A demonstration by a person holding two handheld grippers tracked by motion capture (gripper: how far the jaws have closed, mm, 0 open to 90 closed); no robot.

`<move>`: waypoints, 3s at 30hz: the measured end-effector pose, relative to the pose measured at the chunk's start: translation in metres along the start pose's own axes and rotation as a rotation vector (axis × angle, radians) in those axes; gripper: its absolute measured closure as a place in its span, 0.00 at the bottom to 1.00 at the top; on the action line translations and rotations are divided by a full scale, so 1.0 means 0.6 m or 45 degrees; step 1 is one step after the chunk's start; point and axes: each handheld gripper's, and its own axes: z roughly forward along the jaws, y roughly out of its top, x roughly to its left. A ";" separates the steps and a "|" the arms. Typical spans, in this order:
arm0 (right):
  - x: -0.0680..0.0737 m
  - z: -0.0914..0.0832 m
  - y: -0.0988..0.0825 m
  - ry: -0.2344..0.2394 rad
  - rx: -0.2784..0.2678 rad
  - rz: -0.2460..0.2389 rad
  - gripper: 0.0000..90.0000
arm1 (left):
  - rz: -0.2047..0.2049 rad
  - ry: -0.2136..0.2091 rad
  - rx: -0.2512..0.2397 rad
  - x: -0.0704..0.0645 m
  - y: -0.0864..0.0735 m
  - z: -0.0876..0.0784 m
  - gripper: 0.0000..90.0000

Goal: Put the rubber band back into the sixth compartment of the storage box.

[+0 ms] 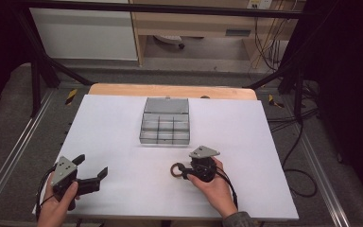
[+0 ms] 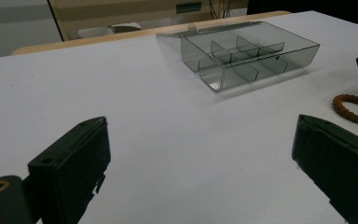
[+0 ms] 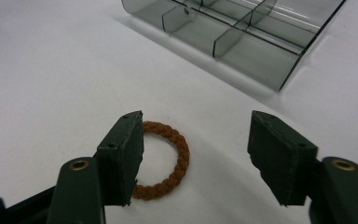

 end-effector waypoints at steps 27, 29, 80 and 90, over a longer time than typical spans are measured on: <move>0.001 0.013 -0.009 0.021 0.053 -0.045 0.73 | 0.001 0.001 0.008 0.000 -0.001 0.002 0.05; 0.002 0.014 -0.010 0.020 0.065 -0.057 0.76 | 0.003 0.000 0.008 0.000 -0.001 0.002 0.05; 0.002 -0.026 0.004 0.047 -0.131 0.038 0.95 | 0.004 0.025 0.010 0.001 -0.002 -0.002 0.05; -0.009 -0.031 0.028 0.034 -0.119 0.019 0.95 | -0.006 0.020 0.015 -0.001 -0.001 0.000 0.05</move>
